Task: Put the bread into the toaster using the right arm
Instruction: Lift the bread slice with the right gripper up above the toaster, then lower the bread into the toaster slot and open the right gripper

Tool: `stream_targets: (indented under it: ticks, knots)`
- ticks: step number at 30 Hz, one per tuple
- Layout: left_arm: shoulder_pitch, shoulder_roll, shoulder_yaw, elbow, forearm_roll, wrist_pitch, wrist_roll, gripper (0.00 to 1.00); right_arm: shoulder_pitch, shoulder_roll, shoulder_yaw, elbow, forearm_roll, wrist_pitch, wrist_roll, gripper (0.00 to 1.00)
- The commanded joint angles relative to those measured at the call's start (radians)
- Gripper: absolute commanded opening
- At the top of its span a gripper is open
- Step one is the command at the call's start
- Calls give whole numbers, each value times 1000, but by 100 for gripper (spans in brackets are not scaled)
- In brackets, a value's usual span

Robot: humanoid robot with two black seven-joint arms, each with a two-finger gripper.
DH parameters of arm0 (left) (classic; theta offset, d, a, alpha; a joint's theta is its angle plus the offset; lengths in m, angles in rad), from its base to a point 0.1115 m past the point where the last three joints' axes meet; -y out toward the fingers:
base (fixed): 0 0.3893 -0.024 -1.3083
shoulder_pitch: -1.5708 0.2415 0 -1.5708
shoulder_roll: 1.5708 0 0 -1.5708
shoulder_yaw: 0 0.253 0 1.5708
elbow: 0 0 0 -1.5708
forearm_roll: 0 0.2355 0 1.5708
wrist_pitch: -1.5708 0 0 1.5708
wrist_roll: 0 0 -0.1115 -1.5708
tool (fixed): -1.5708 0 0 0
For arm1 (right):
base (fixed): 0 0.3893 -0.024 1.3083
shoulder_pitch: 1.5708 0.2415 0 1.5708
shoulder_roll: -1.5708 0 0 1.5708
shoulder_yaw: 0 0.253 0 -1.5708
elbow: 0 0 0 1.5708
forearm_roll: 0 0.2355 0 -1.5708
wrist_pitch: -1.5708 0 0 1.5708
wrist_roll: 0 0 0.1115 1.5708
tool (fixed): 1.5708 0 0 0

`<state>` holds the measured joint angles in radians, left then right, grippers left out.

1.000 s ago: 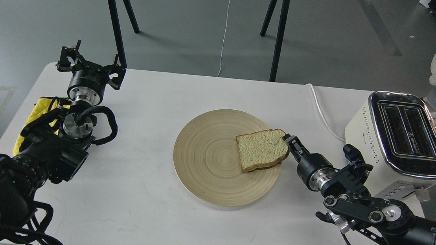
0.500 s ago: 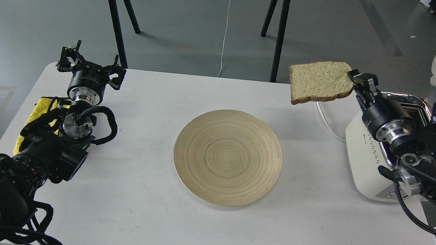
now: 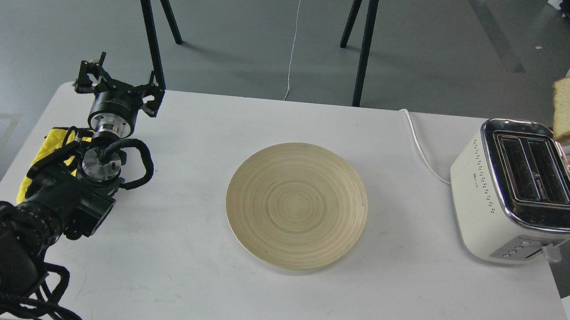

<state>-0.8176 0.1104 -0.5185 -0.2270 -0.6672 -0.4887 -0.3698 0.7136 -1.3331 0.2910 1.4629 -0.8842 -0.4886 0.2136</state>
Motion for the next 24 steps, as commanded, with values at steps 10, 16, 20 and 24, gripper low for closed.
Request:
stream_targets:
  ticks: [10,16,20,24]
  knots:
    - [0,0,0,0,0,0,0,100,-2,29,-118,2,-19,0,0,0]
    - [0,0,0,0,0,0,0,100,-2,71,-162,1,-21,0,0,0]
    - [0,0,0,0,0,0,0,100,-3,100,-185,-1,-21,0,0,0]
    - [0,0,0,0,0,0,0,100,-3,132,-191,-4,-19,0,0,18]
